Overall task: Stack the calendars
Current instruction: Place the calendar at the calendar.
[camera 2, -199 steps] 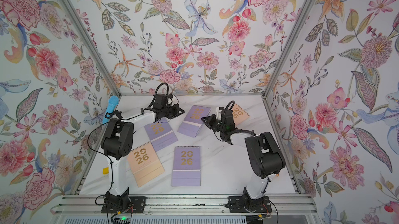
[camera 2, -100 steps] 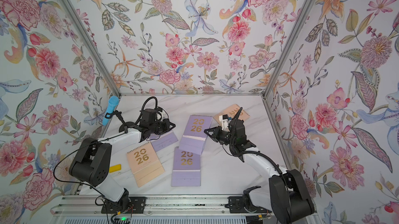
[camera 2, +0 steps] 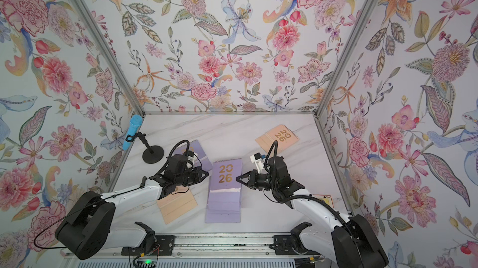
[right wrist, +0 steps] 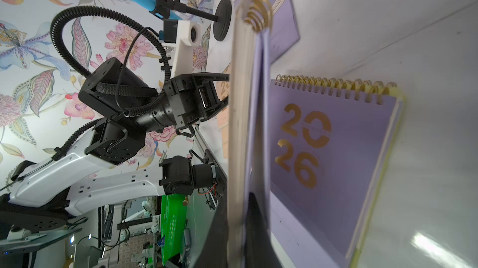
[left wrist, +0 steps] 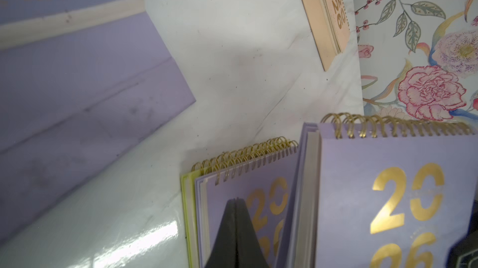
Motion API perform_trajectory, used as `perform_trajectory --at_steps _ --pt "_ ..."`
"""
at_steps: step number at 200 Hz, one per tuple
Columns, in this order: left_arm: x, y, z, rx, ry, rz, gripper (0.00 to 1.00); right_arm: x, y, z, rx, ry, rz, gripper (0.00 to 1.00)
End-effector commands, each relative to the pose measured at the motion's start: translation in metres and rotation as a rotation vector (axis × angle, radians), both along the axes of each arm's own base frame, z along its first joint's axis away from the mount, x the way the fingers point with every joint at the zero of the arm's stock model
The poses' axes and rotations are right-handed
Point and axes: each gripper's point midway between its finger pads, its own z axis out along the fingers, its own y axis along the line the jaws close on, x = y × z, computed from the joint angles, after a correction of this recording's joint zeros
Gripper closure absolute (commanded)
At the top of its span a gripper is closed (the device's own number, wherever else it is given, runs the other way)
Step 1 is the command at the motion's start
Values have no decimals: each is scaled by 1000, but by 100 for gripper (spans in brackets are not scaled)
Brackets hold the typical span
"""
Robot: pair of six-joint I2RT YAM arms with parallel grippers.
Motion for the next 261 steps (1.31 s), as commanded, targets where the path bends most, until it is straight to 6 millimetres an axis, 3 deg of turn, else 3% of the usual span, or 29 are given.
perform_trajectory --at_steps 1,25,221,261 --pt "-1 9 -3 11 -16 68 100 -6 10 7 50 -51 47 100" --pt "-10 19 -15 68 1 82 100 -12 14 -1 48 -38 60 100" --pt "-30 10 -37 51 51 50 100 -17 19 -38 43 44 91 100" --pt "-34 12 -39 46 54 54 100 -15 16 -47 18 57 77 91"
